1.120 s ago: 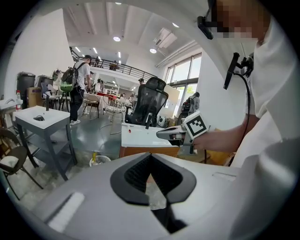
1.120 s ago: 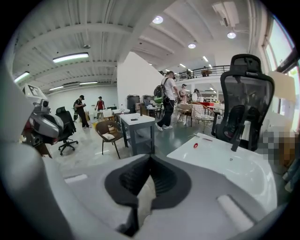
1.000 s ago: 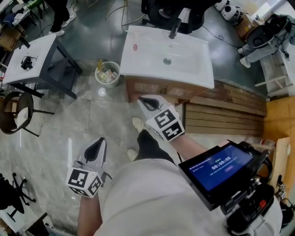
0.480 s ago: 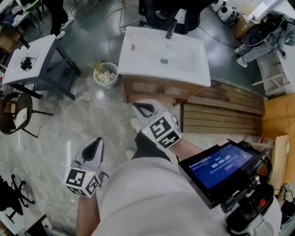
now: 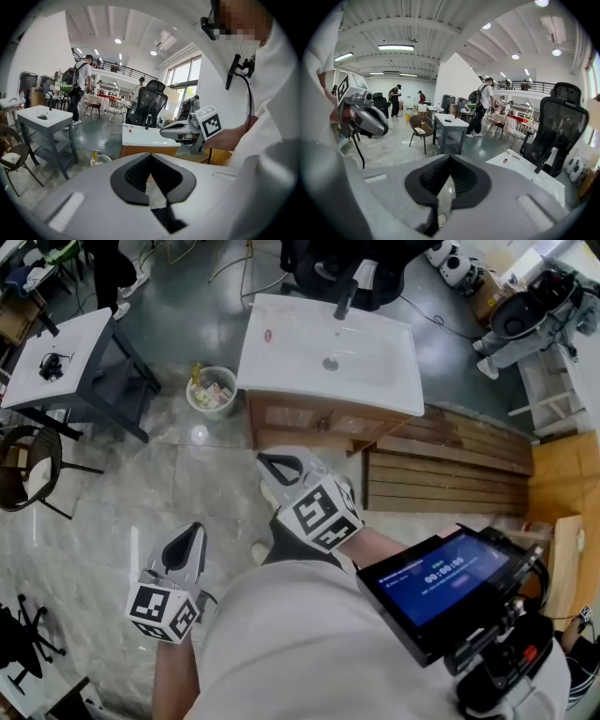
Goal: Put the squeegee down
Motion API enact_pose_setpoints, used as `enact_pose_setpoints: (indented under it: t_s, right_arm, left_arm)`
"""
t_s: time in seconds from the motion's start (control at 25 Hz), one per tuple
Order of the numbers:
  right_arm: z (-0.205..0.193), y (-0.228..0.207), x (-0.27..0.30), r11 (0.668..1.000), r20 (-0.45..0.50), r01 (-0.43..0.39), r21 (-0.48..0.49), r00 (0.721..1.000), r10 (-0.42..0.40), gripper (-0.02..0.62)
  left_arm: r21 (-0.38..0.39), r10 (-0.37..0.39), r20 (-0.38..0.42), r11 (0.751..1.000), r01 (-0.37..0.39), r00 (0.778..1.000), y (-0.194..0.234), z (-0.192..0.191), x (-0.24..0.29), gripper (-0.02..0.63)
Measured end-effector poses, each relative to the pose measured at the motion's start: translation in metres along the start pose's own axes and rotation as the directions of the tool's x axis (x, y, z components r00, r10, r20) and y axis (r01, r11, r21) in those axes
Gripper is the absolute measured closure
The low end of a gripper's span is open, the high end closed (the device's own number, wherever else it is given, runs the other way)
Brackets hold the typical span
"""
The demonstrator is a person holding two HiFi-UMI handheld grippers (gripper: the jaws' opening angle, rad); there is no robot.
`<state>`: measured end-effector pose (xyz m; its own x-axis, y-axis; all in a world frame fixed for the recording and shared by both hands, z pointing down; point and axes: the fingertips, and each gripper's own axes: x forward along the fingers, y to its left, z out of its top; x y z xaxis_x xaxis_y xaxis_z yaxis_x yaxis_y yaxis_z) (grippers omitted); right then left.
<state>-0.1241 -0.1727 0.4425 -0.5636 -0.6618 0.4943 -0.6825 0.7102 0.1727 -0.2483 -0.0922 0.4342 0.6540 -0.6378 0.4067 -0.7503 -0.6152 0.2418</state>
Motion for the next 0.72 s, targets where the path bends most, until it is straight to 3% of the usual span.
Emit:
enact_pose_setpoints:
  t_s: [0.72]
  right_arm:
    - [0.019, 0.007, -0.026, 0.999, 0.051, -0.010, -0.034, 0.999, 0.011, 0.594]
  left_arm:
    - [0.035, -0.019, 0.003, 0.999, 0.019, 1.000, -0.016, 0.007, 0.006, 0.601]
